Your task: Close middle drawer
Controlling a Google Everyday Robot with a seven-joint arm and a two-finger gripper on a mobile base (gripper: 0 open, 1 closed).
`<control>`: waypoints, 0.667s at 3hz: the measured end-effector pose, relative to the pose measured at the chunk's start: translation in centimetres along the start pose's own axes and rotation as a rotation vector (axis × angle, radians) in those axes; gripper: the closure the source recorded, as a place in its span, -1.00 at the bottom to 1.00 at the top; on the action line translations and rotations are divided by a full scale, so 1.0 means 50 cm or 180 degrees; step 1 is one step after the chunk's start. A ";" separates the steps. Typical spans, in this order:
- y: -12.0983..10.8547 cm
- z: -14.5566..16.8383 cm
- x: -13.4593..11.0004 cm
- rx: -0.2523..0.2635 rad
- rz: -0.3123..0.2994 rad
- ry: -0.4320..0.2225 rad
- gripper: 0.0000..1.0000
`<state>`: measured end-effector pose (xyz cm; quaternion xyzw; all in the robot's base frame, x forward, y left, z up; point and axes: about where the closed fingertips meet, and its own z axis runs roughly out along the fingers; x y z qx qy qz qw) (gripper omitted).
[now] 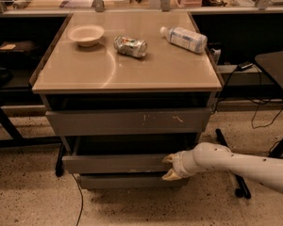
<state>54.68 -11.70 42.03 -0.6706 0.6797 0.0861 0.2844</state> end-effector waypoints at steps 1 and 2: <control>0.000 0.000 0.000 0.0000 0.0000 0.0000 -1.00; 0.000 0.000 0.000 0.0000 0.0000 0.0000 -1.00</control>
Offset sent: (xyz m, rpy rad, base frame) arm 0.0000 0.0000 0.0000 0.0000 0.0000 0.0000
